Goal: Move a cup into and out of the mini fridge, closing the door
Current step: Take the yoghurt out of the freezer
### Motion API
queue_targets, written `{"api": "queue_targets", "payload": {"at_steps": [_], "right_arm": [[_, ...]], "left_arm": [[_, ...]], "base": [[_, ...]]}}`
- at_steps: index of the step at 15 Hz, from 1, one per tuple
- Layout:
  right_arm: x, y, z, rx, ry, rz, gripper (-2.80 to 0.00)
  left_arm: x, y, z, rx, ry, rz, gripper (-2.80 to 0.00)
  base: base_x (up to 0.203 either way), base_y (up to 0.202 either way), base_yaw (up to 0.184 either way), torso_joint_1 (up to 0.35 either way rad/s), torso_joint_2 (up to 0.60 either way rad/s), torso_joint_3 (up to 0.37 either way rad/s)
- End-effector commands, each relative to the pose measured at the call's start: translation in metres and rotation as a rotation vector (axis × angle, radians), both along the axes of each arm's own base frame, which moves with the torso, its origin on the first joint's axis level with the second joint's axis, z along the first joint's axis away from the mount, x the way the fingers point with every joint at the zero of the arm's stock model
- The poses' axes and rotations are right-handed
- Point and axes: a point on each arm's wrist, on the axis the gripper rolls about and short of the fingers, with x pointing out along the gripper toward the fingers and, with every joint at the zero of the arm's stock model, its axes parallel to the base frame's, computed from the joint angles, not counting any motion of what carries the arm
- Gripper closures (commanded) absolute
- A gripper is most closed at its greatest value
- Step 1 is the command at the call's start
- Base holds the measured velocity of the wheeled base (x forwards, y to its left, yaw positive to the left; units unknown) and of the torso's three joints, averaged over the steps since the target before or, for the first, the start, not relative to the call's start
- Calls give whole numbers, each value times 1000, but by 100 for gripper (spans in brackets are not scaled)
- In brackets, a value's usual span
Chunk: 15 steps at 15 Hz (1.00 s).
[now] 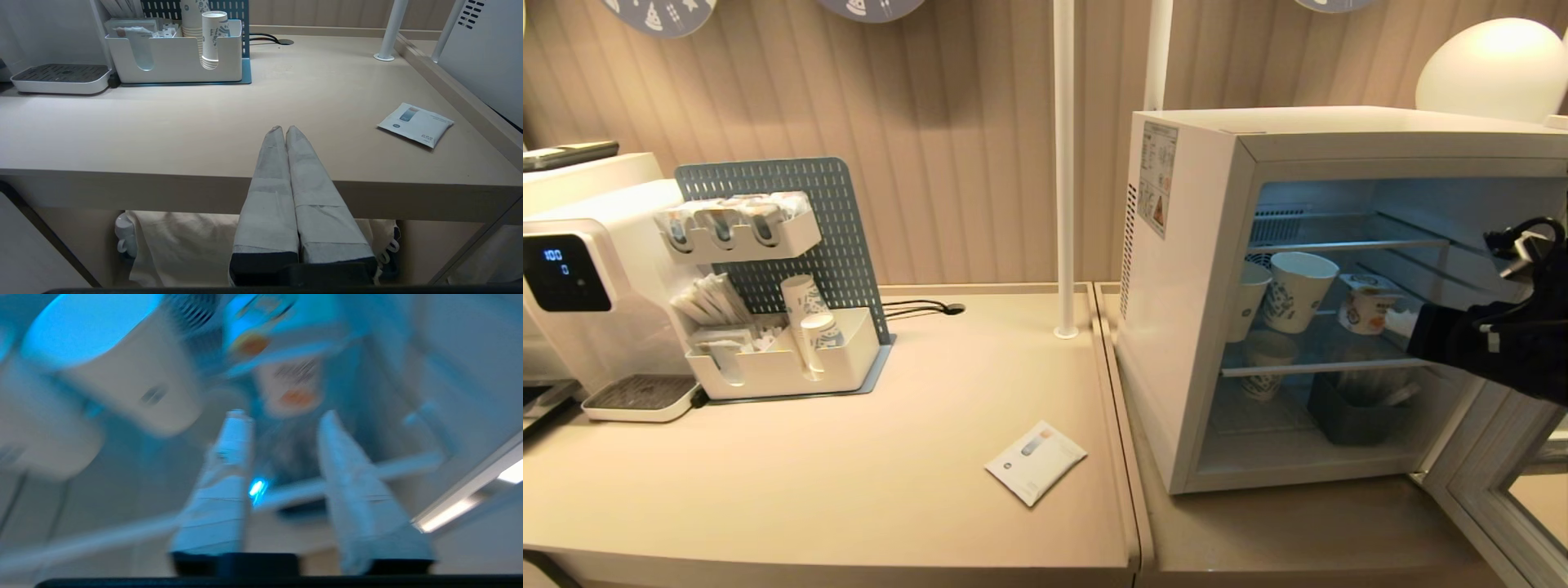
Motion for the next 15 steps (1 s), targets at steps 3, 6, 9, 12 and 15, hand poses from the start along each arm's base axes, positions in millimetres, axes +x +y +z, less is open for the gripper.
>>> {"api": "queue_targets", "payload": {"at_steps": [3,6,9,12,15], "right_arm": [[19,-7,-12,-6,13,-37,-280],[30,-9,-23,-5,45,-41,-280],[50,-12,-31,-13,-11,-55,-280],[74,-15,-50,-48,-64,-121,-280],[93,-14,-51,-64,-102,-142,-280]], "left_arm": [[0,0,0,-2,2,1,0],[0,0,0,-2,2,1,0],[0,0,0,-6,2,1,0],[0,0,0,-8,2,1,0],[0,0,0,-9,2,1,0]], "base": [[0,0,0,0,0,0],[0,0,0,0,0,0],[0,0,0,0,0,0],[0,0,0,0,0,0],[0,0,0,0,0,0]]}}
